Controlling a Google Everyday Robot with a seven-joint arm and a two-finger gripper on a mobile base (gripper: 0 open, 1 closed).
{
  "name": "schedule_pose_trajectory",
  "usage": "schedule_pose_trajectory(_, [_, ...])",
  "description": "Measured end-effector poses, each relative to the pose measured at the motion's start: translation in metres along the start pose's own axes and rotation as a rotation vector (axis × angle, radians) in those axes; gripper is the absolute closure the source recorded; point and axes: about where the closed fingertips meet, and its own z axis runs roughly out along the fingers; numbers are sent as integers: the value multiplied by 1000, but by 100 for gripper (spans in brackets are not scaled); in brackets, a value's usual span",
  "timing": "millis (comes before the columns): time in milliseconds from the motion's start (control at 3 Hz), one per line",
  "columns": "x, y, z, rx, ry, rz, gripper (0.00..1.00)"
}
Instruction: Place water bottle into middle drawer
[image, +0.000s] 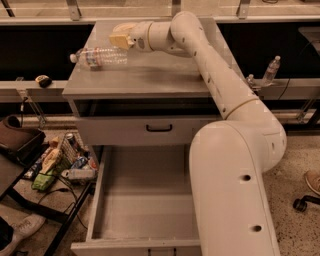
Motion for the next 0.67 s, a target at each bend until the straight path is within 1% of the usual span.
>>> schedule_pose_trajectory(333, [0, 0, 0, 0, 0, 0, 56])
schedule_pose_trajectory(667, [0, 0, 0, 0, 0, 0, 33])
